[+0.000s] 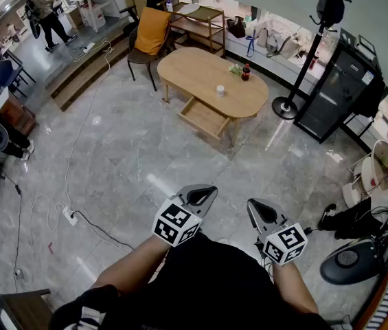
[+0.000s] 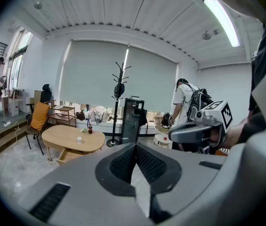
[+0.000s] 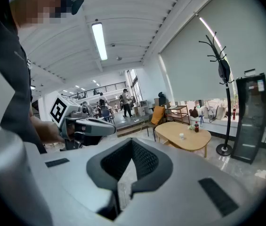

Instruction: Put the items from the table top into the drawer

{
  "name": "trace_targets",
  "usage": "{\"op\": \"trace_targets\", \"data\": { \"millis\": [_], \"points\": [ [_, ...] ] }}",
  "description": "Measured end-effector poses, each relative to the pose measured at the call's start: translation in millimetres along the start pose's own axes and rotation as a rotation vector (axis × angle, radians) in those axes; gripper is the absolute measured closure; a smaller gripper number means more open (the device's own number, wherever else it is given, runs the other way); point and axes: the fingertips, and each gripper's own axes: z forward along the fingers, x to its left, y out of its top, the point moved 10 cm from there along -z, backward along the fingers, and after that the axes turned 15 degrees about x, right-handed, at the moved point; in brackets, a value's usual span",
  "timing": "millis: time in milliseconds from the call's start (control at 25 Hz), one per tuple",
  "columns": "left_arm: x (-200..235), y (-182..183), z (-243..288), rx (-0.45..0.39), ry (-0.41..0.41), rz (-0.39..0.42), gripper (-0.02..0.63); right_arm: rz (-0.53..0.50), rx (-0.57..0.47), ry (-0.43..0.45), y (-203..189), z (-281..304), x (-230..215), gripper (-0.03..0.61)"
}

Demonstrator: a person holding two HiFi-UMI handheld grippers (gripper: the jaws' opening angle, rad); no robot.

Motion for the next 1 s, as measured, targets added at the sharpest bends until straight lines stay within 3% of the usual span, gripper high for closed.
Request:
{"op": "trace_targets", "data": {
  "millis": [720, 1000],
  "points": [
    [6, -6, -1, 0.027, 0.001, 0.005, 0.612, -0.056, 0.001, 0.029, 3, 13, 15, 0.575],
    [25, -9, 2, 0.060, -0.001, 0.008, 0.612, -0.012, 0.035, 0.011, 10, 34, 7, 0.575]
  ]
}}
